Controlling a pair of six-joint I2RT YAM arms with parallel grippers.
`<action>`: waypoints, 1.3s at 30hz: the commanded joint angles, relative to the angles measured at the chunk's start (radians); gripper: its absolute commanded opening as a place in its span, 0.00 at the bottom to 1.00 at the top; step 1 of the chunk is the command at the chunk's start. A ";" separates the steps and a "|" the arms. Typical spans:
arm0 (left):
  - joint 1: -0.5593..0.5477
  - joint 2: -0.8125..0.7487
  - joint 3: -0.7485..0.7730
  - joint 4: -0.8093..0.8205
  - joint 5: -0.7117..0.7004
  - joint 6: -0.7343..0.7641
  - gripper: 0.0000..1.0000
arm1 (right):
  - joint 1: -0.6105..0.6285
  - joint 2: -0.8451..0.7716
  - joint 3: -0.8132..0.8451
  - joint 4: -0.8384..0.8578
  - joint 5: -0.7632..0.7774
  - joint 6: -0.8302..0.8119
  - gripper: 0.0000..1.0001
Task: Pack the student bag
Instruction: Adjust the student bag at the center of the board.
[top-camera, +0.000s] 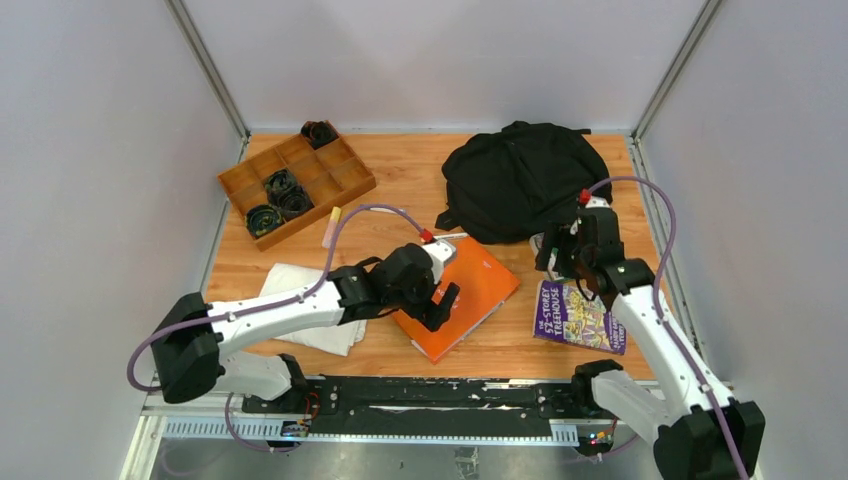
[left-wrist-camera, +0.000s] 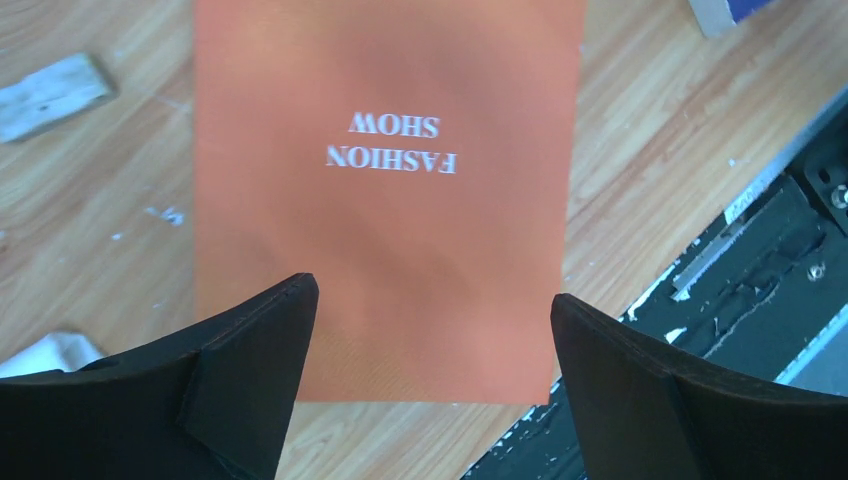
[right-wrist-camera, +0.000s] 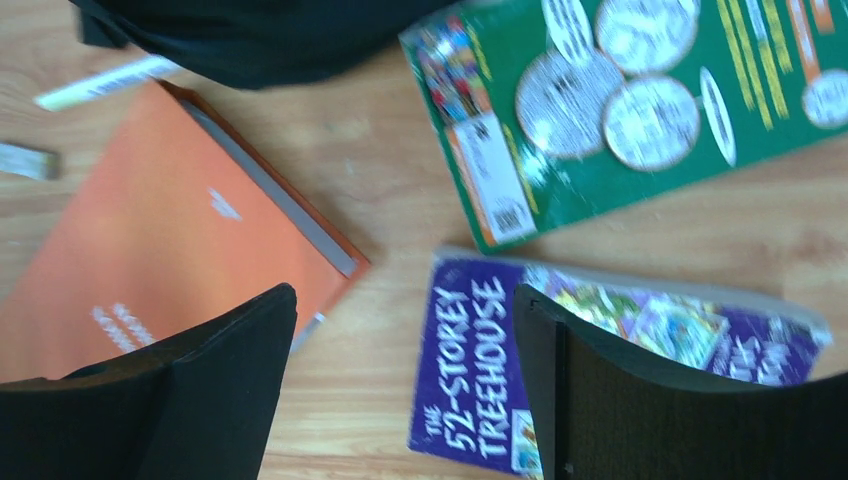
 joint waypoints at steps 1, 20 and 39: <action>-0.035 0.037 0.053 0.039 0.014 0.027 0.95 | 0.047 0.151 0.170 0.139 -0.098 -0.042 0.83; 0.409 -0.204 -0.017 -0.003 0.160 -0.162 1.00 | 0.155 1.133 1.153 -0.038 -0.237 -0.227 0.74; 0.411 -0.208 -0.080 0.041 0.159 -0.173 1.00 | 0.190 1.427 1.417 -0.101 -0.269 -0.187 0.42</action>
